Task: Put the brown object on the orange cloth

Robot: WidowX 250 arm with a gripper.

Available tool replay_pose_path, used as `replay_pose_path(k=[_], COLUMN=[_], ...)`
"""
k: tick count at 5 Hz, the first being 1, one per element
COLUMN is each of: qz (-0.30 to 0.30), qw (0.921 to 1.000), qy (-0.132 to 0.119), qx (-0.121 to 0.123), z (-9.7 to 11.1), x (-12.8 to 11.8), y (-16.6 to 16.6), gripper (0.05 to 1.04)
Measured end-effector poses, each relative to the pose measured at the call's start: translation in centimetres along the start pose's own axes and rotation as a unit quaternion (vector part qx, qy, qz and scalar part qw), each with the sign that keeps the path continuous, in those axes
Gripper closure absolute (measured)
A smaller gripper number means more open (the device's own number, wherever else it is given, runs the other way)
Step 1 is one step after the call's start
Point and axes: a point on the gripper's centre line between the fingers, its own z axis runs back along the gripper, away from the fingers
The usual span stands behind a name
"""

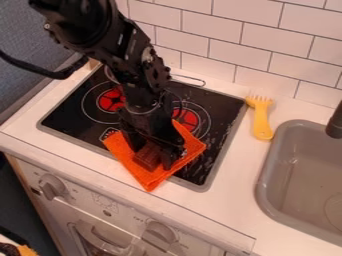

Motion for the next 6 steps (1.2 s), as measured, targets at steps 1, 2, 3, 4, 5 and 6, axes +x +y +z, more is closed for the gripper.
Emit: replay_pose_path(k=[1, 2, 3, 4, 5, 6], qz=[-0.006, -0.011, -0.006, -0.006, -0.007, -0.007], qw=[0.9998, 0.999, 0.998, 0.998, 0.9981, 0.998], qy=[-0.019, -0.036, -0.049, -0.049, -0.047, -0.048], qx=[-0.01, -0.025, -0.039, -0.039, -0.039, -0.04], z=[1.0, 2.6, 4.4, 4.4, 4.5, 4.5], x=[0.9, 2.0, 2.8, 2.8, 2.7, 2.8], y=[-0.6, -1.2, -1.6, -1.6, -1.6, -1.6], gripper=[0.083, 0.083, 0.083, 0.083, 0.083, 0.083])
